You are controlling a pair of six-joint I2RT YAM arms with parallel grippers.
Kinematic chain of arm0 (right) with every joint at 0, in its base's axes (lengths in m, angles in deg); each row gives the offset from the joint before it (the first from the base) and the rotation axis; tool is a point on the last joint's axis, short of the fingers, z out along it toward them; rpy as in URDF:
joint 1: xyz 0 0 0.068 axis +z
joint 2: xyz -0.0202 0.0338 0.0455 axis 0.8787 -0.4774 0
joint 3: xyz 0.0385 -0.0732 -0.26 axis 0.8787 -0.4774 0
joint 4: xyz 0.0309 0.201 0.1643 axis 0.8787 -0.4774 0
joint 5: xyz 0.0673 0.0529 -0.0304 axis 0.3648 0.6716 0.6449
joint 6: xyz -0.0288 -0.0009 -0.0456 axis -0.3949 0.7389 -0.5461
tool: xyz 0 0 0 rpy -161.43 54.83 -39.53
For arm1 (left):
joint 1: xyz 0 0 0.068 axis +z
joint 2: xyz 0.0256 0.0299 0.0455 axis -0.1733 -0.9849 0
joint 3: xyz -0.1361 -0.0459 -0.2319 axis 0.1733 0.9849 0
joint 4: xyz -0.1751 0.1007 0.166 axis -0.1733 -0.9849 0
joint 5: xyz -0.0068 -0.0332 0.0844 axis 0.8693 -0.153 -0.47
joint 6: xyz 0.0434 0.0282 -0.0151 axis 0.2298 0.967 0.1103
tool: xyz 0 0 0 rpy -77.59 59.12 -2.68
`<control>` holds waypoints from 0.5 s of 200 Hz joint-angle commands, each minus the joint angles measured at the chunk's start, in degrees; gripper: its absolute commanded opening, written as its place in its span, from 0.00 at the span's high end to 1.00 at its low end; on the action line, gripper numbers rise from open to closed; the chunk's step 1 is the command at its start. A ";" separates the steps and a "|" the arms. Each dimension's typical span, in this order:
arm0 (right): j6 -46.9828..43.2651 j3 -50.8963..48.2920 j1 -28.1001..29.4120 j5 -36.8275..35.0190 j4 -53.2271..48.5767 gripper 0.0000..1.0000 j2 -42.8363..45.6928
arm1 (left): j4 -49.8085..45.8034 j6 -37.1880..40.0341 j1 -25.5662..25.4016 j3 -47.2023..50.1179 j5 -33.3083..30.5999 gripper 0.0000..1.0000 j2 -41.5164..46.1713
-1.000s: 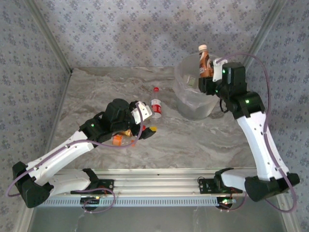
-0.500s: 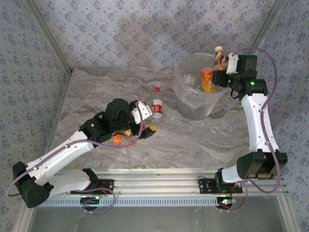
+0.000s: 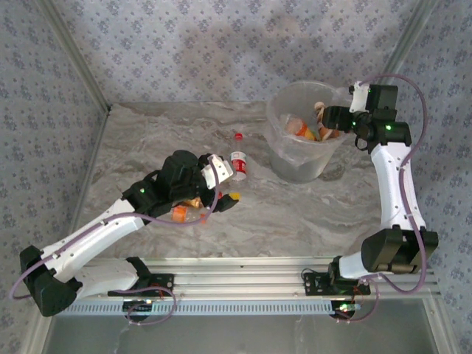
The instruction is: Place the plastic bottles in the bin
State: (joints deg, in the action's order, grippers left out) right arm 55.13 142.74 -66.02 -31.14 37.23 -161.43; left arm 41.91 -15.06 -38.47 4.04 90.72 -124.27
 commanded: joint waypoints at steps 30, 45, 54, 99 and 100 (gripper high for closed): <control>1.66 0.40 -0.26 1.38 1.78 0.20 2.97 | 1.09 -0.82 -0.25 -0.96 0.80 0.00 0.05; 2.30 0.00 0.11 2.57 1.73 0.21 4.39 | 1.08 -0.87 -0.27 -1.04 0.80 0.00 0.14; 2.92 -0.45 0.42 3.59 1.71 0.23 5.29 | 1.10 -0.96 -0.25 -1.04 0.80 0.01 0.24; 7.39 -7.90 4.47 9.61 4.65 0.24 14.00 | 1.35 -1.66 -0.25 -1.18 0.54 0.00 0.06; 7.47 -8.13 4.63 9.65 4.68 0.24 14.24 | 1.35 -1.66 -0.25 -1.21 0.54 0.00 0.06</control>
State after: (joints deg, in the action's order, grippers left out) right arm 59.13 138.43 -64.03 -26.27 39.98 -152.28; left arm 42.26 -15.67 -38.47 4.04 90.72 -124.27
